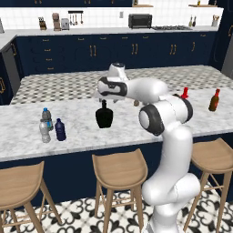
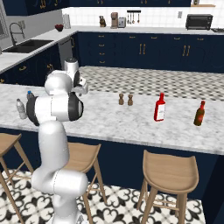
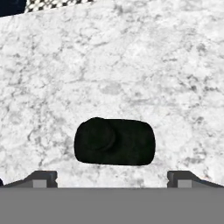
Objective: Move the plastic bottles in the middle to the plastics group, and the glass bottles in the middle to the glass group.
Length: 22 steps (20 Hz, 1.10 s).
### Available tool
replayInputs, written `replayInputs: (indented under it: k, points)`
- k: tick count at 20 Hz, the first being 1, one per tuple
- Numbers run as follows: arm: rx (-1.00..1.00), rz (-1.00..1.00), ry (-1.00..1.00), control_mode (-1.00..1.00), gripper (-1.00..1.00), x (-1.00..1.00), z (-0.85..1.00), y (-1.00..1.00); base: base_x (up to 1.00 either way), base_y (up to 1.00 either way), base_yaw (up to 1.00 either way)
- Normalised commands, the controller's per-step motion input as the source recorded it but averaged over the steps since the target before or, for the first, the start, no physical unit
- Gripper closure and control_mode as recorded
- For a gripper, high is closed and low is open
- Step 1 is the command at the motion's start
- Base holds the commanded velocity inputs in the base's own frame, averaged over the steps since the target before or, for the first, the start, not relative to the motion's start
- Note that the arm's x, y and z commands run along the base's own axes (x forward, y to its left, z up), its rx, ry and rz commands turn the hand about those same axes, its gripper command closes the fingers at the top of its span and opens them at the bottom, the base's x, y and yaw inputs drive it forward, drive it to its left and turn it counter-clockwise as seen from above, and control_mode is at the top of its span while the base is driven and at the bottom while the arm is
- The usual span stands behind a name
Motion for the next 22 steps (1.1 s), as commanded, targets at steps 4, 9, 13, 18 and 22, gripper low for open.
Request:
replayInputs:
  k: [4, 9, 13, 18, 22]
  points:
    - [0.0, 0.0, 0.04, -1.0, -1.0, 0.18, -0.36, 0.09, 0.0, 0.0, 0.0]
    - [0.0, 0.0, 0.0, -1.0, -1.0, 0.33, -0.23, 0.03, 0.0, 0.0, 0.0]
    - [0.0, 0.0, 0.0, -1.0, -1.0, 0.42, -0.12, 0.06, 0.0, 0.0, 0.0]
    - [0.0, 0.0, 0.0, -1.0, -1.0, 0.08, -0.02, 0.06, 0.0, 0.0, 0.0]
    - [0.0, 0.0, 0.01, -1.0, -1.0, -0.02, -0.05, 0.05, 0.0, 0.0, 0.0]
